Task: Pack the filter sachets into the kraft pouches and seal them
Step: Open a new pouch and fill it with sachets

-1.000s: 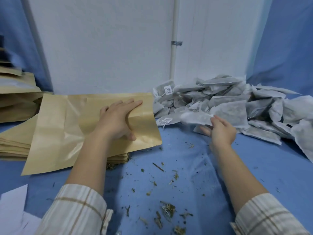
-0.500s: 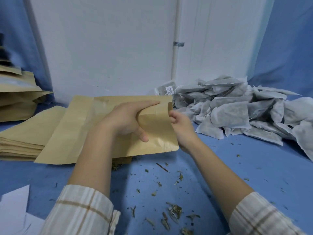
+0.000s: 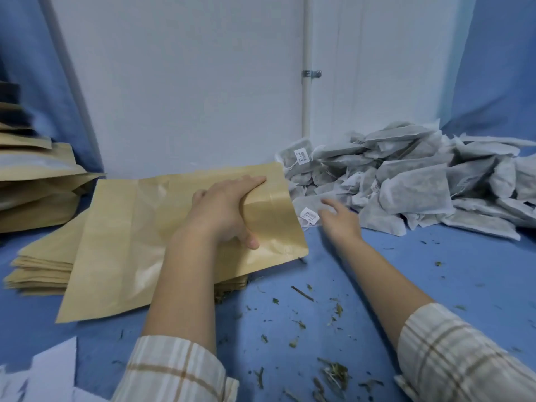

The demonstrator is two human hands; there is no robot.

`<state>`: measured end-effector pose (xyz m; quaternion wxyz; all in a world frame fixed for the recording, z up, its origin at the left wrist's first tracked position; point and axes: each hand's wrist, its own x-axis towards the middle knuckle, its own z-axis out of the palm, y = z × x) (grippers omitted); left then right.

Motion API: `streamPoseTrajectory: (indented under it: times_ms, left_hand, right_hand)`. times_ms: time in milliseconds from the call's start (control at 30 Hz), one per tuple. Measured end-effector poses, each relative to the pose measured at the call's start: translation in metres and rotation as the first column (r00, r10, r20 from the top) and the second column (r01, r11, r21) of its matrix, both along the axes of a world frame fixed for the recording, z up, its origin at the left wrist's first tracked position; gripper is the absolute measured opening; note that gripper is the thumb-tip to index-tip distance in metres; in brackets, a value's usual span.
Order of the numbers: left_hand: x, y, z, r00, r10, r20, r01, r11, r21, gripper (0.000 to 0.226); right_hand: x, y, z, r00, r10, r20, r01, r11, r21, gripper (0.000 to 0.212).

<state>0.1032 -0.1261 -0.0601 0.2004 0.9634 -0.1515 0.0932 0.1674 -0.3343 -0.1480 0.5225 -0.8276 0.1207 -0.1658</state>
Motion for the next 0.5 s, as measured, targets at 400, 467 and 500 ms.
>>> streamPoseTrajectory:
  times_ms: [400, 467, 500]
  left_hand:
    - [0.007, 0.005, -0.006, 0.996, 0.088, 0.011, -0.088, 0.996, 0.021, 0.115]
    - [0.008, 0.007, -0.007, 0.995, 0.102, 0.012, -0.102, 0.995, 0.022, 0.115]
    - [0.008, 0.007, -0.007, 0.994, 0.107, 0.01, -0.107, 0.994, 0.022, 0.115]
  right_hand:
    - [0.014, 0.004, -0.016, 0.995, 0.038, -0.09, -0.055, 0.98, -0.19, 0.061]
    - [0.016, 0.005, -0.018, 0.996, 0.042, -0.079, -0.064, 0.954, -0.293, 0.062]
    - [0.016, 0.006, -0.019, 0.994, 0.053, -0.093, -0.084, 0.924, -0.374, 0.057]
